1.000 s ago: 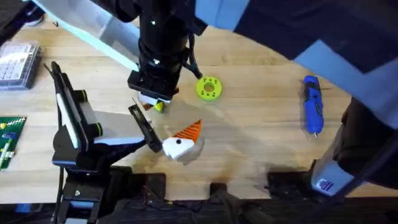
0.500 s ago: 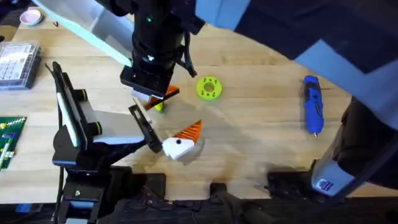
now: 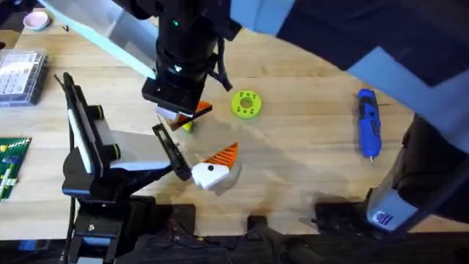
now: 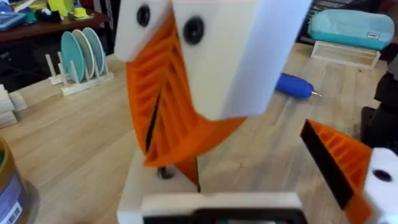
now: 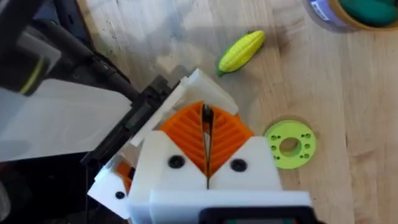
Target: Pick up the gripper from the table and insert it into the empty holder that is missing its gripper. Then pick up a screw, insert it into the mounting hole, and use the screwdriver to tighten it. Finally, clean up the table by picking up the vegetable and placing it into the bucket.
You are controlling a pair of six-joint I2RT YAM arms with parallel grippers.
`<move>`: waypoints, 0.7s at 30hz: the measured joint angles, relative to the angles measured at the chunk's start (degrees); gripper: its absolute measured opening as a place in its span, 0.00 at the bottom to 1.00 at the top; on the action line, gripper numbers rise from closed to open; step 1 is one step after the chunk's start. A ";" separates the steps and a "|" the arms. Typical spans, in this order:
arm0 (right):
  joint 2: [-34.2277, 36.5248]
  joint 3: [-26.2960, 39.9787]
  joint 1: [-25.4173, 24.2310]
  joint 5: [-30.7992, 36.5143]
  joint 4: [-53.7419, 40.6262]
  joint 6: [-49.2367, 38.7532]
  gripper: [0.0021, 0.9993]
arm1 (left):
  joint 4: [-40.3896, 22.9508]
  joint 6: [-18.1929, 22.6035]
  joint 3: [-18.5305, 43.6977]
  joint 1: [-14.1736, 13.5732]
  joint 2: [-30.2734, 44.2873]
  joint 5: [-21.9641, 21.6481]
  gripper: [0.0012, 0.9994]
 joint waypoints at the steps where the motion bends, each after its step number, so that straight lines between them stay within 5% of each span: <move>1: 0.00 0.00 0.00 0.00 0.00 0.00 0.00 | 0.00 0.00 0.00 0.00 0.00 0.00 0.99; 21: -1.77 0.00 0.00 0.06 -1.66 0.00 0.00 | -0.04 1.23 0.00 0.00 0.00 1.07 0.99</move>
